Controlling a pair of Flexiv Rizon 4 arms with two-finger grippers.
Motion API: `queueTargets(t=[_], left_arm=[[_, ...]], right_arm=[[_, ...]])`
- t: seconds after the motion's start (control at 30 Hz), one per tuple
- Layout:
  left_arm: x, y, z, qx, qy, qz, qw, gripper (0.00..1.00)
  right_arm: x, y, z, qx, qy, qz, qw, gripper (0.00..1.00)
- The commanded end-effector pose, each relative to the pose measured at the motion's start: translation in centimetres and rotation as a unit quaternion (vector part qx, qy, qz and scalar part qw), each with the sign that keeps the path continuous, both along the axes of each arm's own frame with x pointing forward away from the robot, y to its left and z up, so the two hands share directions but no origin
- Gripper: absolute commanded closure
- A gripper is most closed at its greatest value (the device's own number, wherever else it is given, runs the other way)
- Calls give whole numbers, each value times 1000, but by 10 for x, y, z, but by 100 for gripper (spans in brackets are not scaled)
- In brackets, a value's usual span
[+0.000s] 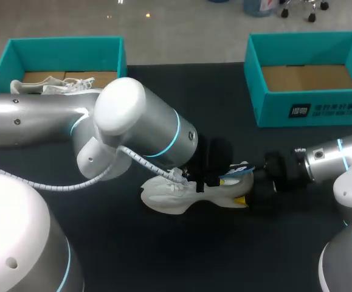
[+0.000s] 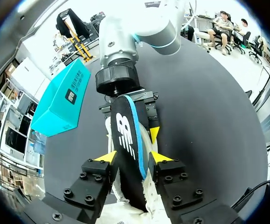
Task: Take the shoe out of the shoebox, open the shoe tongue, remove and reinsert the insole, then place the shoe into the shoebox
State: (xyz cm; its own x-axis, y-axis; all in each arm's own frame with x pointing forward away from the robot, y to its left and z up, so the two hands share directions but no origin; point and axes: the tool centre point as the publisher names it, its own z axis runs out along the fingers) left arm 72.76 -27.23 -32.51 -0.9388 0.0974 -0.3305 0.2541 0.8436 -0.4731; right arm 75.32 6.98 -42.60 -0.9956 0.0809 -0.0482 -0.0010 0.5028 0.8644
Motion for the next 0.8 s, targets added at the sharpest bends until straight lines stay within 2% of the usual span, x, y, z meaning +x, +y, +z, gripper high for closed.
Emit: queueTargets(t=[0.03,0.27,0.37,0.4,0.47,0.8], left_arm=[[1,-3,-6,0,-3,5,1000,57],[5,-5,-12,-1,-22,27,999,60],[7,-5,-16,0,-19,30,999,69],[8,-5,-16,0,-17,31,999,73],[8,-4,-16,-1,-13,31,999,100],[-2,7,2,-25,-5,35,999,100]], right_arm=[[0,0,-2,-1,-1,-1,1000,100],[0,0,-2,-1,-1,-1,1000,100],[0,0,-2,-1,-1,-1,1000,100],[0,0,-2,-1,-1,-1,1000,100],[0,0,-2,-1,-1,-1,1000,100],[0,0,-2,-1,-1,-1,1000,100]])
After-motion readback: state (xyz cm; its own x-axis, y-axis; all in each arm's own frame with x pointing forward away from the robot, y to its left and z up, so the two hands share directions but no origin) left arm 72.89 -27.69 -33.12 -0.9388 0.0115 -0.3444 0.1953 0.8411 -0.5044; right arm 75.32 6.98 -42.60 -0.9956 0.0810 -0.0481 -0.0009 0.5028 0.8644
